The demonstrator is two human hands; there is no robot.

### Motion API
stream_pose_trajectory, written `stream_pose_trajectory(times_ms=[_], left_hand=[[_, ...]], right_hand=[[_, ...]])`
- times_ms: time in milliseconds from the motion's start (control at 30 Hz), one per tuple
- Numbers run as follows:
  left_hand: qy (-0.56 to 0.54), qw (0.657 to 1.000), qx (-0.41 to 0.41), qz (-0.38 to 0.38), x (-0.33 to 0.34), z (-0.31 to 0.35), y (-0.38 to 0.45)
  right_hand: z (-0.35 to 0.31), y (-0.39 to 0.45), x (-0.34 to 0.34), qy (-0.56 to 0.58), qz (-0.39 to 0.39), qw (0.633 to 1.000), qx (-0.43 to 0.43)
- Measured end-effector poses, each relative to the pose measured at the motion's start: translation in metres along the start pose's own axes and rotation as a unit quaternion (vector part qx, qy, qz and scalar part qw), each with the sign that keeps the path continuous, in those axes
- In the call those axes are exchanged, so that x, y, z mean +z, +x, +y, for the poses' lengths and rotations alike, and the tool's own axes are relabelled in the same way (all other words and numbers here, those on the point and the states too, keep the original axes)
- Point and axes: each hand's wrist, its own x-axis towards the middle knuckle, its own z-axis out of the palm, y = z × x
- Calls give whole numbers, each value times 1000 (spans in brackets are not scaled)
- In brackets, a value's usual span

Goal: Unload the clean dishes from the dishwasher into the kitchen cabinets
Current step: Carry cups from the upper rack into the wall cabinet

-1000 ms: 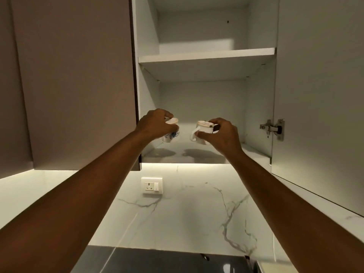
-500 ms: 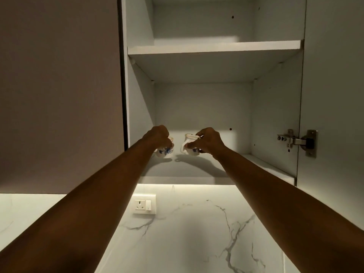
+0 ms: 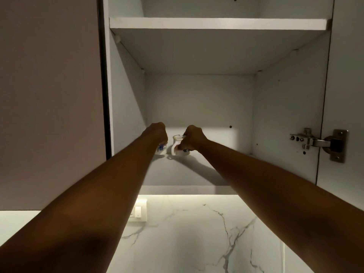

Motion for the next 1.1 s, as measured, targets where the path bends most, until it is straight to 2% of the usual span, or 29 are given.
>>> stream_pose_trajectory(times_ms=[433,767,1100], left_hand=[[14,1000,0,-22,17,-1,18],[14,1000,14,16,30,-22,17],[26,998,15,49,14,-14,0]], right_hand=[[20,17,9,-18,-24,999,26],[25,20,19,-35,-3,999,19],[24,5,-2,-21,14,1000,11]])
